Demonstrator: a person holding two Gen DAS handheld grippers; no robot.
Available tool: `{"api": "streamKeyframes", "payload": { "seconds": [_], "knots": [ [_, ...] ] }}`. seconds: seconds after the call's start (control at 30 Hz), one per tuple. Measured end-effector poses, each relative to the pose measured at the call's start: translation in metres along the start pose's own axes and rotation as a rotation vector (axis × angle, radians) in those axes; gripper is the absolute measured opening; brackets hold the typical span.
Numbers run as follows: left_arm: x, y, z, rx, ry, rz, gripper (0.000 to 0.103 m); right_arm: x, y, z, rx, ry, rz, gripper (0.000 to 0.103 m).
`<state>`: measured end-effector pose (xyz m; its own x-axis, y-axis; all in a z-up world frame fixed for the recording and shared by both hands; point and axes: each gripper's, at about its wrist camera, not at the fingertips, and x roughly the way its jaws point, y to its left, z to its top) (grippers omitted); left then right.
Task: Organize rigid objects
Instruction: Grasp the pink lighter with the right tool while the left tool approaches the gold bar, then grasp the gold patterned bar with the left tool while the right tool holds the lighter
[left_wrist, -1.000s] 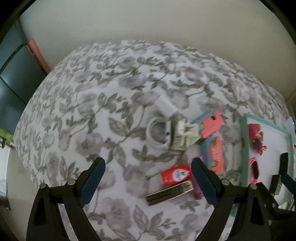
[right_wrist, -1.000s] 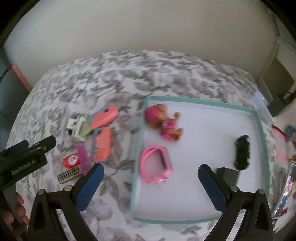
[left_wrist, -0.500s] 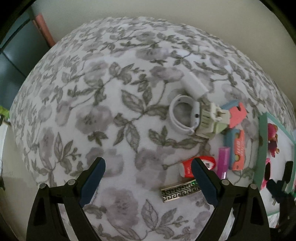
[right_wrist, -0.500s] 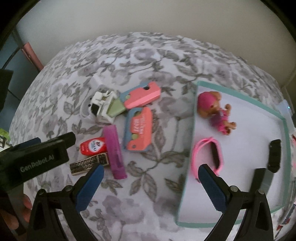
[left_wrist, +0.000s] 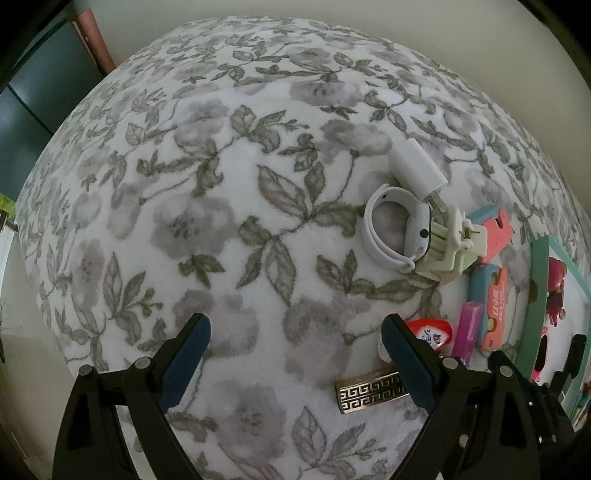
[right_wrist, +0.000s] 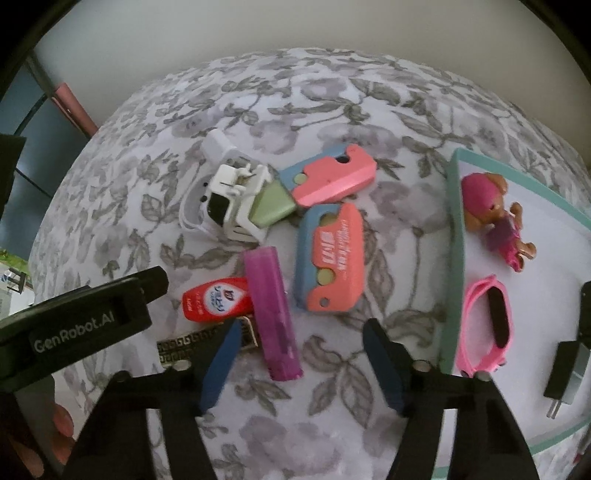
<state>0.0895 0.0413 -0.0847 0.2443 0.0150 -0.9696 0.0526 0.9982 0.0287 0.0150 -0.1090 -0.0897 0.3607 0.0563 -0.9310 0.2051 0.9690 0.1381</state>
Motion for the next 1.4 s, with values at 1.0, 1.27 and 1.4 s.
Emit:
{"api": "streamKeyframes", "payload": {
  "seconds": [1.0,1.27,1.4],
  "knots": [
    [0.013,-0.029,-0.021,0.002,0.090,-0.108,0.094,-0.001,-0.012,-0.015,0.054,0.044,0.048,0.022],
    [0.017,-0.065,-0.036,0.009,0.104,-0.148,0.094,-0.010,-0.032,-0.027,0.083,0.066,0.026,0.022],
    [0.023,-0.080,-0.040,0.019,0.116,-0.134,0.094,-0.012,-0.037,-0.030,0.088,0.072,0.018,0.022]
  ]
}}
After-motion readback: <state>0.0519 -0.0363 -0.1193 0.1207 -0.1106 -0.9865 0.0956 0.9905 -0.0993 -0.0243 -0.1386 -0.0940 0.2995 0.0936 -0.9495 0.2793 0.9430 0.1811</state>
